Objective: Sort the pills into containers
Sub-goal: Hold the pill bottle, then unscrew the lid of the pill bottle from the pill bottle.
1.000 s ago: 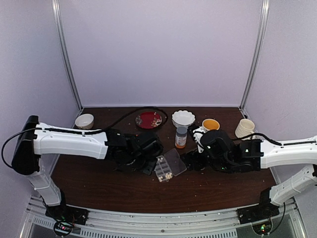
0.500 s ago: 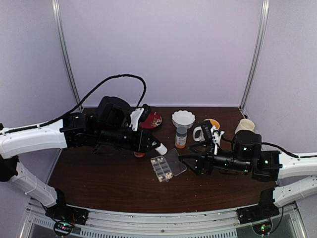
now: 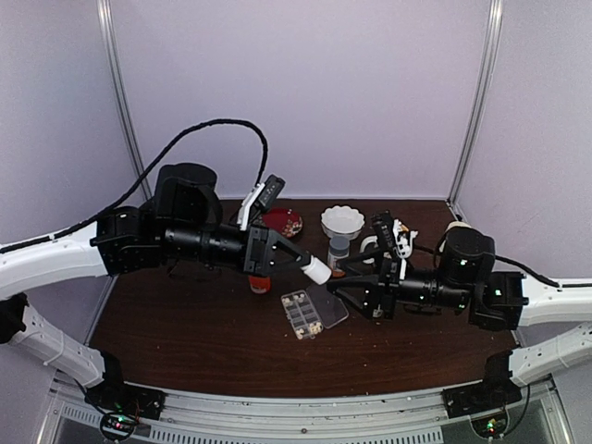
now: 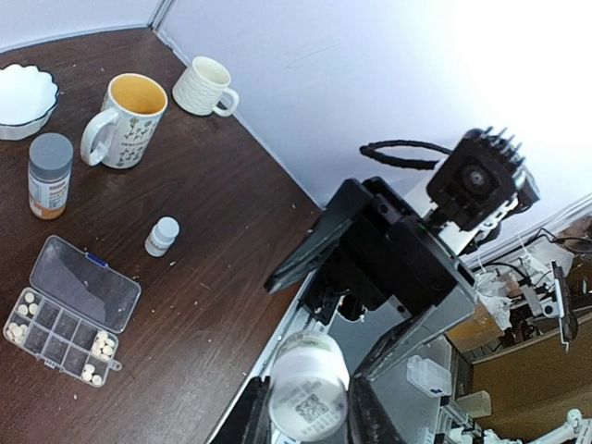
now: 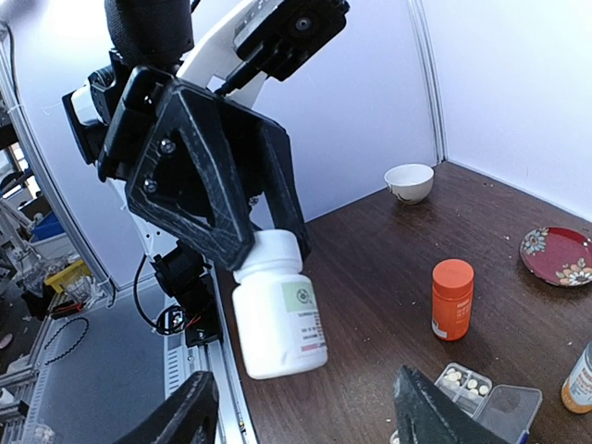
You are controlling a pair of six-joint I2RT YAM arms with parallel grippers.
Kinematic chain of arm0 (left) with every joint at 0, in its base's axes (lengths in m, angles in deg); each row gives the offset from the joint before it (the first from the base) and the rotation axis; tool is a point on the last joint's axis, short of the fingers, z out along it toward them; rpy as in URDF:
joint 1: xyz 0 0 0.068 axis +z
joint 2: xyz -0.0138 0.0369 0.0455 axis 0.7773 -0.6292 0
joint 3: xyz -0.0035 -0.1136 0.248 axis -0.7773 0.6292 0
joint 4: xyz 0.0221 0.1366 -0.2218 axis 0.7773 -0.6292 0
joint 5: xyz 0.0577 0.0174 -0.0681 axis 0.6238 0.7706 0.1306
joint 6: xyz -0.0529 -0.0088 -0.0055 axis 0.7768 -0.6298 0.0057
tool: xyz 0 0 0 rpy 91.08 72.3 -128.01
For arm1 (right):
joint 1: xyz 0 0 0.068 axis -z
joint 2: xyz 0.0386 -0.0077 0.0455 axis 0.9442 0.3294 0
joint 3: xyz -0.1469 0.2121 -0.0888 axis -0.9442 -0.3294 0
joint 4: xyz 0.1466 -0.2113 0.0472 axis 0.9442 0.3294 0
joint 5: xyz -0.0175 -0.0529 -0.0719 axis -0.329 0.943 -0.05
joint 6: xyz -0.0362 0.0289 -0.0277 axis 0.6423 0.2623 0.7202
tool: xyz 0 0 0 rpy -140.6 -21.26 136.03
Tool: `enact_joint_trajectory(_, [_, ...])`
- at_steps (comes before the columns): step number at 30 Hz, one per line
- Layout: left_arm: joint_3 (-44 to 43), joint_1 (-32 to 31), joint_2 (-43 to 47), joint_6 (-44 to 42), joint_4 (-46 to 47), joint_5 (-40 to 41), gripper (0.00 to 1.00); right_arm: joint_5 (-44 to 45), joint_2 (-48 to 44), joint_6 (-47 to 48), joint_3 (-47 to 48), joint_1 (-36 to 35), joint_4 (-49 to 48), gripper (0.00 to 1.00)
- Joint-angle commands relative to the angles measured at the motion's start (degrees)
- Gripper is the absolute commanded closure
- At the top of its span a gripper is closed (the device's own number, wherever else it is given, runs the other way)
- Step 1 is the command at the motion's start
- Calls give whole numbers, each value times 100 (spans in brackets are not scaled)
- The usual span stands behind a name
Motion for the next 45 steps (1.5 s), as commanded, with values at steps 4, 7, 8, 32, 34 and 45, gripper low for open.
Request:
enact_joint_trajectory(4, [91,-4,182,211,606,-290,82,-265,347,514,645,-109,444,37])
enact_joint_trajectory(7, [108,-3,175,254,654,-345,82,-304,402,684,745,-150,514,40])
enact_joint_trajectory(8, [117,-6,175,262,662,-354,82,-283,415,712,757,-158,528,43])
enact_joint_trajectory(32, [287,43,141,1320,455,-172,83,3118,505,3101,1471,-1222,1953,88])
enact_joint_trajectory(34, [330,55,102,1580,448,-205,83,3658,654,3516,1564,-1399,2044,90])
enact_joint_trajectory(45, [973,71,124,2931,2011,-57,62,4791,1020,4407,1564,-1863,1795,93])
